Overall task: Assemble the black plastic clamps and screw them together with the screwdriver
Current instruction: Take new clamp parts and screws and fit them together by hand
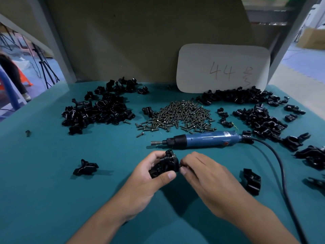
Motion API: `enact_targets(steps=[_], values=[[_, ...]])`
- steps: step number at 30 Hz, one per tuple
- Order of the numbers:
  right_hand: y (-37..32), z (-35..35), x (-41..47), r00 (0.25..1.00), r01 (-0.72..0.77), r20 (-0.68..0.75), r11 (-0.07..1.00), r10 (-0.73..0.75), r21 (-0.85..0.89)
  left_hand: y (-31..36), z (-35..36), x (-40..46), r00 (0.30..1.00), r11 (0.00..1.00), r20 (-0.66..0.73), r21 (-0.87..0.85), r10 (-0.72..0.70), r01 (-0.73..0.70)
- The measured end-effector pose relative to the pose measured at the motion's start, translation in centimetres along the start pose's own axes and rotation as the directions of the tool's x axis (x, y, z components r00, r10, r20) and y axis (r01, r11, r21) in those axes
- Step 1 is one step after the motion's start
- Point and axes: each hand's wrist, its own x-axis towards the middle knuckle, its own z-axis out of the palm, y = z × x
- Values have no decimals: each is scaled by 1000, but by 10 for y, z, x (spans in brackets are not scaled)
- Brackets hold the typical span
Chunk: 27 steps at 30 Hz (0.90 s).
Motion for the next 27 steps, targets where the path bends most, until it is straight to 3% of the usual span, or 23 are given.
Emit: enact_targets(steps=[4,10,15,20,27], values=[[0,3,2,994,-112,-14,993,112,-43,0,3,-1,1000,1000,12,2,-6,6],[-1,-1,-2,999,-34,-39,999,33,-12,1,1,-1,1000,1000,-26,-14,-11,10],[5,1,2,995,-91,28,992,93,-87,-1,4,-1,1000,999,2,-7,-31,31],[7,1,2,995,-102,12,988,101,112,0,5,-1,999,997,-12,-64,-33,32],[3,-3,5,1000,-6,-26,992,3,-128,3,2,-1,999,988,6,-148,-42,42]])
